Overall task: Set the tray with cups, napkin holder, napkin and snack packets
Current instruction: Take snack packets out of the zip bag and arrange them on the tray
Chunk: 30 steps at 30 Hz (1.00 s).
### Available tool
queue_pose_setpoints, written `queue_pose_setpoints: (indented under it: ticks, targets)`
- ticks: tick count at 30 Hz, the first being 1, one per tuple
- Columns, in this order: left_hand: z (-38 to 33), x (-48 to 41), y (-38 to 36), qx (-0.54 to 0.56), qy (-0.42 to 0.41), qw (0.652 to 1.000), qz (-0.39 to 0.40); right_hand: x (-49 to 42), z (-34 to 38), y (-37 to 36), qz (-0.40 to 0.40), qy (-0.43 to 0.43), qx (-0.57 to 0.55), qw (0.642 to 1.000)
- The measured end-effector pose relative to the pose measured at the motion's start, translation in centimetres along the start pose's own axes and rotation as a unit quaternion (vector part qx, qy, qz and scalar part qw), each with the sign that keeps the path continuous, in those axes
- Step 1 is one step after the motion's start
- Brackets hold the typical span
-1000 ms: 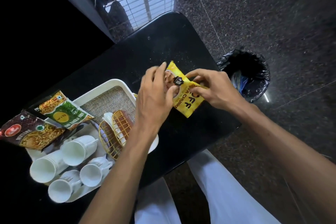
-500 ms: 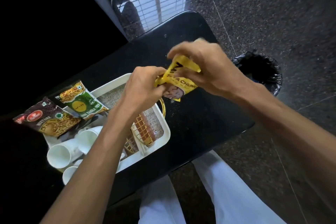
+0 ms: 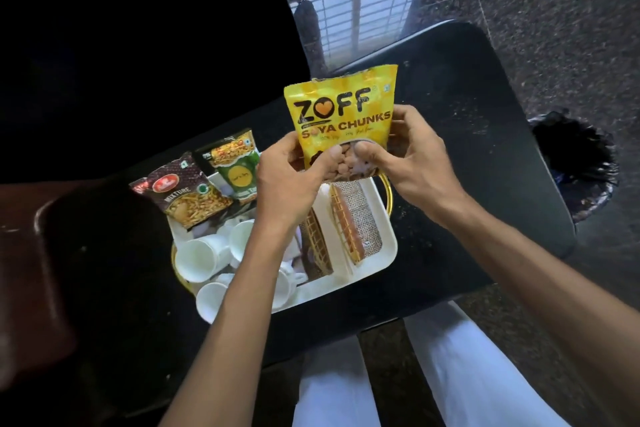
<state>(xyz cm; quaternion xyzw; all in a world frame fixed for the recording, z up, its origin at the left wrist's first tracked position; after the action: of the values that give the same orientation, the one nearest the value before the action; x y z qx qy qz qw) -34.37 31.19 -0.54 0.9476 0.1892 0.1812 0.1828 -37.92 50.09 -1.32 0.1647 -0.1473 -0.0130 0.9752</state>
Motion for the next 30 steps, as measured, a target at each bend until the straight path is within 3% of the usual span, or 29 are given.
queue_pose_setpoints:
  ticks: [4,8,18,30]
  targets:
    - [2.3,-0.5,2.4,0.006,0.034,0.992,-0.122,-0.9,0.0,-2.8,-0.012,0.009,0.012,1.0]
    - [4.6,-0.7,3.8,0.02,0.083,0.978,-0.191,-1.6,-0.4,-5.3,-0.006,0.019,0.046,0.999]
    - [7.5,-1.7,3.5,-0.061,0.11,0.974,-0.189,-2.5,-1.7,-7.2,-0.029,0.055,0.179,0.982]
    - [7.5,-2.2,2.9,-0.068,0.095,0.971,-0.211,-2.8,-1.9,-7.3,-0.049,0.067,0.19,0.978]
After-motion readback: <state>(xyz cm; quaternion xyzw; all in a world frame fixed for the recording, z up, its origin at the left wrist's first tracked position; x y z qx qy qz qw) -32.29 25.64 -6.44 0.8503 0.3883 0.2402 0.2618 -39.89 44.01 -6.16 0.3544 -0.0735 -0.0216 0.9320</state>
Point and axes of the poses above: each hand's wrist, its own x-axis away from the middle knuckle, its own y-axis out of the back of the hand, z = x × y, the point moved 9 cm from there along -x, towards the middle knuckle, and after that the axes turned 12 degrees about -z, right-handed, at the moved point
